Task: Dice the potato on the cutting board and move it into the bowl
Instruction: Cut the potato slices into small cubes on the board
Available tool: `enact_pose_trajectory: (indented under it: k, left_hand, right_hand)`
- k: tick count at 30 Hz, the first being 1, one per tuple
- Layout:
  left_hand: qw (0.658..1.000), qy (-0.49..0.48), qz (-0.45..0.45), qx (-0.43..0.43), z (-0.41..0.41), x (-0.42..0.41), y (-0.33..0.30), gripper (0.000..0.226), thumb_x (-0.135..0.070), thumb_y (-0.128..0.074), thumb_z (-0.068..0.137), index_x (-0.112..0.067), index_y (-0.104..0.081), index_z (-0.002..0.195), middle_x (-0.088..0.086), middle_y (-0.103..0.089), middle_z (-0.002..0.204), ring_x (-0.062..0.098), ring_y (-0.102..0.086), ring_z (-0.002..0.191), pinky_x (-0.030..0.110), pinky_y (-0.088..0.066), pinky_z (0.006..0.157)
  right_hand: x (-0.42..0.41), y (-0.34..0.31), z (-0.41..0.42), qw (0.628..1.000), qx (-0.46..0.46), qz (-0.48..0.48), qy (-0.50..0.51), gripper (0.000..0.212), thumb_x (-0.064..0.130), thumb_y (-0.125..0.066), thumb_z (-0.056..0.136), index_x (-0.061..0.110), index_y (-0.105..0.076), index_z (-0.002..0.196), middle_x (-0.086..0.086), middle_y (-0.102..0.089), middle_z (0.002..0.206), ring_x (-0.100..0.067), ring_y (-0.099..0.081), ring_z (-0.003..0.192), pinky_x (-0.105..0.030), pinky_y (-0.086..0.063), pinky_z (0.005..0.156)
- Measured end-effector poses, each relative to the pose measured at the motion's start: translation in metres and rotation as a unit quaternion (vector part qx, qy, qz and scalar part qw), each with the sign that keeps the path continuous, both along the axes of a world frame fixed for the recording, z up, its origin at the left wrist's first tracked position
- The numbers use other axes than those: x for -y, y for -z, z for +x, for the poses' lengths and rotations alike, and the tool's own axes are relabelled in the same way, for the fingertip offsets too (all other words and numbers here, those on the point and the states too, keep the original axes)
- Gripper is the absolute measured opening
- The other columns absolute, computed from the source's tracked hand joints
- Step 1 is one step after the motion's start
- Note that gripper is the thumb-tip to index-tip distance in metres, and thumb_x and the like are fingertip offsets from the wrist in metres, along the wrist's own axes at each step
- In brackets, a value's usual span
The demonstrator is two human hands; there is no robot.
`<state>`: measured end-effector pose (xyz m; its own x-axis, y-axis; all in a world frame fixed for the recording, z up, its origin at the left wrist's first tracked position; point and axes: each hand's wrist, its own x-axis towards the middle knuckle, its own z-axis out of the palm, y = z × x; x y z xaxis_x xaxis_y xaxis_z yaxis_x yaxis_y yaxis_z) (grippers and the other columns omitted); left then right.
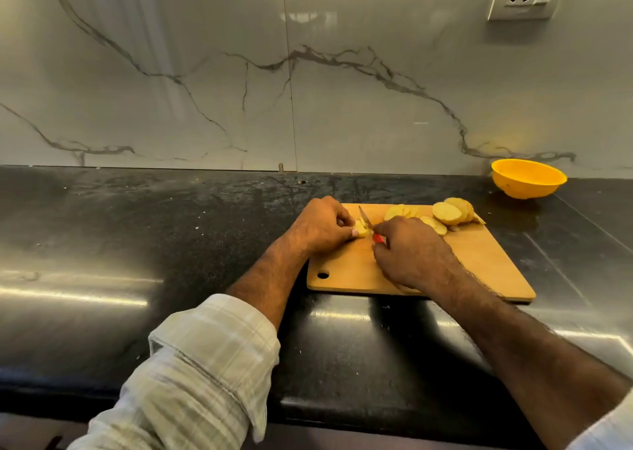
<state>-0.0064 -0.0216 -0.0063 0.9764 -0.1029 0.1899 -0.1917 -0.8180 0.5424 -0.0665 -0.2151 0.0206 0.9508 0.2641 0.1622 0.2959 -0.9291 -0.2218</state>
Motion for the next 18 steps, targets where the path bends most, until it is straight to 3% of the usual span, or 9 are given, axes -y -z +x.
enact_pose_trajectory:
  k: [12, 18]
  left_hand:
    - [1.0, -0.006, -0.006, -0.015, 0.005, 0.004, -0.001, 0.023, -0.033, -0.086, 0.087, -0.02, -0.082, 0.106, -0.005, -0.077, 0.111, 0.007, -0.067, 0.101, 0.029, -0.059, 0.094]
    - [0.999, -0.008, -0.033, -0.013, 0.004, 0.0, 0.0, 0.018, -0.029, -0.089, 0.082, -0.021, -0.084, 0.097, -0.008, -0.078, 0.1, 0.003, -0.069, 0.094, 0.031, -0.061, 0.092]
  right_hand:
    - [-0.016, -0.006, -0.006, 0.997, -0.033, -0.063, 0.008, 0.038, 0.035, -0.062, 0.097, 0.026, -0.065, 0.134, -0.001, -0.068, 0.125, -0.022, -0.062, 0.112, -0.038, -0.059, 0.089]
    - [-0.025, -0.01, 0.009, 0.996, -0.069, -0.062, -0.005, 0.038, 0.029, -0.067, 0.095, 0.023, -0.064, 0.133, -0.002, -0.067, 0.12, -0.021, -0.062, 0.105, -0.037, -0.059, 0.088]
